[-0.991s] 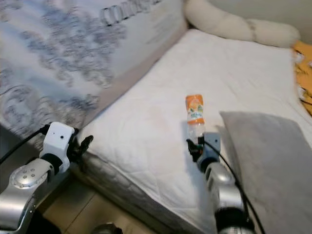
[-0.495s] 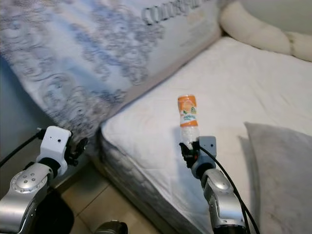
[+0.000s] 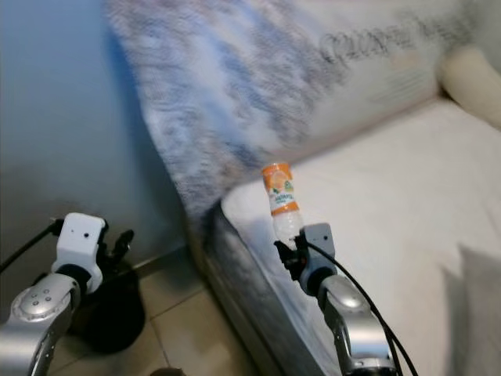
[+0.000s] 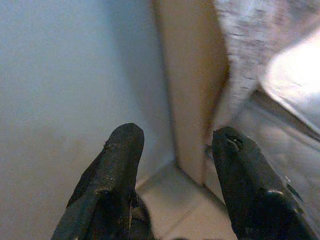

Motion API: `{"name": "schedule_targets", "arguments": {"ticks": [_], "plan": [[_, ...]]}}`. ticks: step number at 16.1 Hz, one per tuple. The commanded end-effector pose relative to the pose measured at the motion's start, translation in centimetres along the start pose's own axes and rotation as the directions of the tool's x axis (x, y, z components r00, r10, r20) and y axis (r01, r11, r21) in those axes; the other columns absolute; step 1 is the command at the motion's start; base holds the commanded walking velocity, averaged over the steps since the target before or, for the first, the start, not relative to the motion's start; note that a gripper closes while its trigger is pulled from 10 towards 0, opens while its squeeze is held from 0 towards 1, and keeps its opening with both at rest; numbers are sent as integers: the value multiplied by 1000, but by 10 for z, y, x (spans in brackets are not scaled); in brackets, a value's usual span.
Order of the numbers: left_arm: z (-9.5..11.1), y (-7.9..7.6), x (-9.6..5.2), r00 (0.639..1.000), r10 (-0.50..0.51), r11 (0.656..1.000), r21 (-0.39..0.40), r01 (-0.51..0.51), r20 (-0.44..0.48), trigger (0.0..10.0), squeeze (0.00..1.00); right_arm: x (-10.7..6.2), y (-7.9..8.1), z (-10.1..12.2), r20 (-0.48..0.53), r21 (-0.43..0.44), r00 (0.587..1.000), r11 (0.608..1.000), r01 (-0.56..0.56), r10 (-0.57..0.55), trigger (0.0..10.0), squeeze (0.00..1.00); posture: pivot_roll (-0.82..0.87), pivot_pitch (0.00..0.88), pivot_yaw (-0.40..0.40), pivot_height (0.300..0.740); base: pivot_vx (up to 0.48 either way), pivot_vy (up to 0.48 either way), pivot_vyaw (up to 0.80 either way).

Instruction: Clean up the room

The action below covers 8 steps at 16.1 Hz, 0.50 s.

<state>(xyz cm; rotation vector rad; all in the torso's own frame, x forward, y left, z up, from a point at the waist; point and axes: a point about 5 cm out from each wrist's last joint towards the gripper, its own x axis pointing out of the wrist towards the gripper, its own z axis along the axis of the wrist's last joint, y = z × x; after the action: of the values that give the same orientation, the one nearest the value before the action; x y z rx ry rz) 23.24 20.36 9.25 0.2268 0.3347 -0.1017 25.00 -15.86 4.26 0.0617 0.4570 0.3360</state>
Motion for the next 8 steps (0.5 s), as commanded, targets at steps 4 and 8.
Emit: {"name": "schedule_targets", "arguments": {"ticks": [4, 8], "plan": [[4, -2, -3, 999, 1, 1000, 24, -2, 34, 10000, 0, 1, 2, 6, 14, -18, 1000, 1000, -8, 8, 10000, 0, 131, 0, -18, 740, 0, 0, 800], [7, -2, 1, 998, -21, 1000, 22, 20, 52, 10000, 0, -1, -5, 1, 8, 22, 997, 997, 72, -73, 10000, 0, 102, 0, 22, 740, 0, 0, 800]]}}
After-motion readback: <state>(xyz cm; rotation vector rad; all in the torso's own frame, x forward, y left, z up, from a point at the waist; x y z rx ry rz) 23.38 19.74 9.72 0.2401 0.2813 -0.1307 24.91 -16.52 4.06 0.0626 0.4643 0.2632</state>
